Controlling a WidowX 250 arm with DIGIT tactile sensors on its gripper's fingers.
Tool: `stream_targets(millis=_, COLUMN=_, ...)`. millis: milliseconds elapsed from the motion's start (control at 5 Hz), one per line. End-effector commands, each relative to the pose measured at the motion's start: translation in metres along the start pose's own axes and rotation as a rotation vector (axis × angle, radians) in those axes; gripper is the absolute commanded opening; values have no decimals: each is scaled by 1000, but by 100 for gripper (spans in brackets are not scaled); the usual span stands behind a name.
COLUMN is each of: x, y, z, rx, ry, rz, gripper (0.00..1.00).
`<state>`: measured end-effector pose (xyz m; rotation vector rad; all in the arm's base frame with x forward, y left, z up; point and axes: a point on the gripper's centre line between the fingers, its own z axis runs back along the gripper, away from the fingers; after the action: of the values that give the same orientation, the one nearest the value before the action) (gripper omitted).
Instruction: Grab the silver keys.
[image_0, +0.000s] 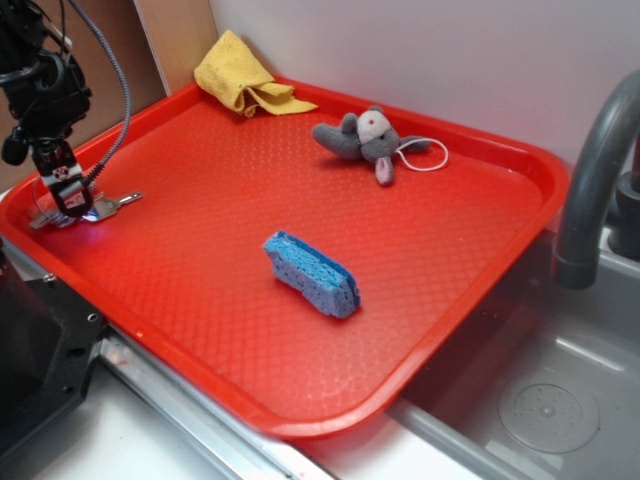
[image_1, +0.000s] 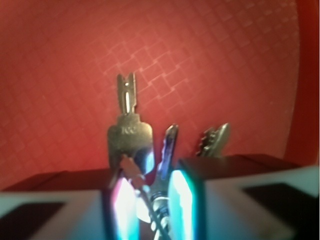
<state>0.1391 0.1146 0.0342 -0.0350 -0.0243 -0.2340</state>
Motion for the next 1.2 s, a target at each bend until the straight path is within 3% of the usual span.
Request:
stream_targets(millis=0, x=10, y=-6, z=38, rx=43, ry=-62, rz=14, gripper=0)
stream_targets(millis=200, x=32, y=-19, z=88, rx=110, ry=-145, rz=147, gripper=0)
stream_targets(millis=400, x=63, y=-34, z=137, rx=140, ry=-195, rz=201, gripper=0)
stream_targets(millis=600, x=94, y=-44, z=185, rx=146, ry=-191, rz=223, gripper=0)
stream_targets(millis=1000, x=132, y=-56, z=182, rx=95, ry=-120, rz=282, gripper=0)
